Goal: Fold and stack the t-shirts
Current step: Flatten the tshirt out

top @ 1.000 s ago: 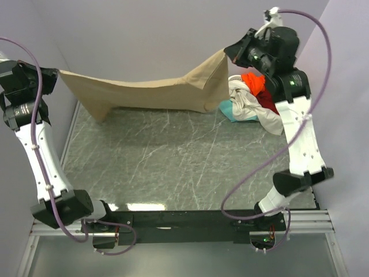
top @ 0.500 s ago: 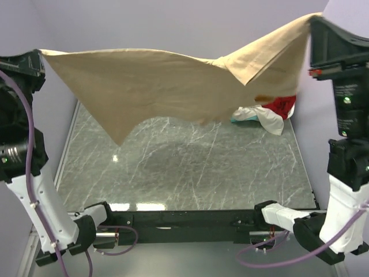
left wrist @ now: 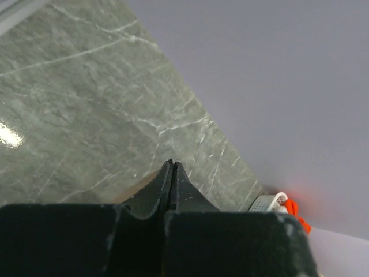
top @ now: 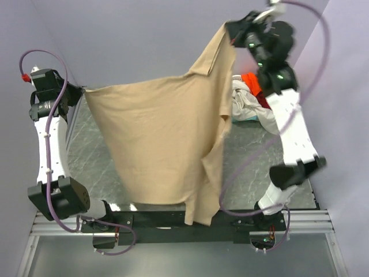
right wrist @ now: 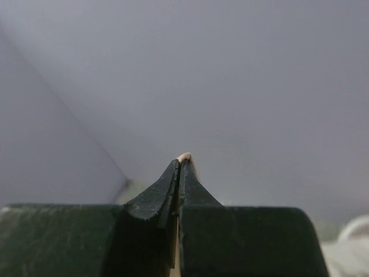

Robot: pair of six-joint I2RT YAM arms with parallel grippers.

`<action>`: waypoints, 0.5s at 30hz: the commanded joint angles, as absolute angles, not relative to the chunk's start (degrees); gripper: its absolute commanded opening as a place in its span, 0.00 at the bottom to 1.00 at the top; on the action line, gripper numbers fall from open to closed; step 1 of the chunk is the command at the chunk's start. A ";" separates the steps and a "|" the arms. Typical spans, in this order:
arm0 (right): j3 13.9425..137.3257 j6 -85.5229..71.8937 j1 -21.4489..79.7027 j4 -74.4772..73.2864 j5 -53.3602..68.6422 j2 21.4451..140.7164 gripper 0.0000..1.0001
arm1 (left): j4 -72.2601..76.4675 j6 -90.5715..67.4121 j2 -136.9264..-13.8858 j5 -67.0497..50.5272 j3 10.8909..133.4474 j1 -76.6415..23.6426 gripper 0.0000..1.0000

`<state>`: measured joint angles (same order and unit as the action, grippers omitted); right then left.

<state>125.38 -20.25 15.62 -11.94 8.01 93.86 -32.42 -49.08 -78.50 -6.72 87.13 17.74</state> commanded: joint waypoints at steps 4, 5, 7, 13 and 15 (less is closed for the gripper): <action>133.14 -22.24 15.12 -14.86 10.46 98.44 0.00 | -27.34 -49.48 -77.52 -10.19 92.72 17.75 0.00; 133.50 -22.15 15.20 -14.68 10.55 98.61 0.00 | -26.99 -50.61 -77.43 -10.46 92.99 17.75 0.00; 134.47 -21.89 15.12 -14.24 10.55 98.00 0.00 | -26.28 -51.85 -77.08 -10.81 94.04 17.75 0.00; 131.14 -20.31 15.12 -11.87 9.41 91.68 0.00 | -22.33 -58.17 -70.68 -9.85 92.64 17.75 0.00; 128.16 -19.87 15.21 -9.77 8.71 87.64 0.00 | -21.62 -59.15 -66.56 -7.48 91.59 17.75 0.00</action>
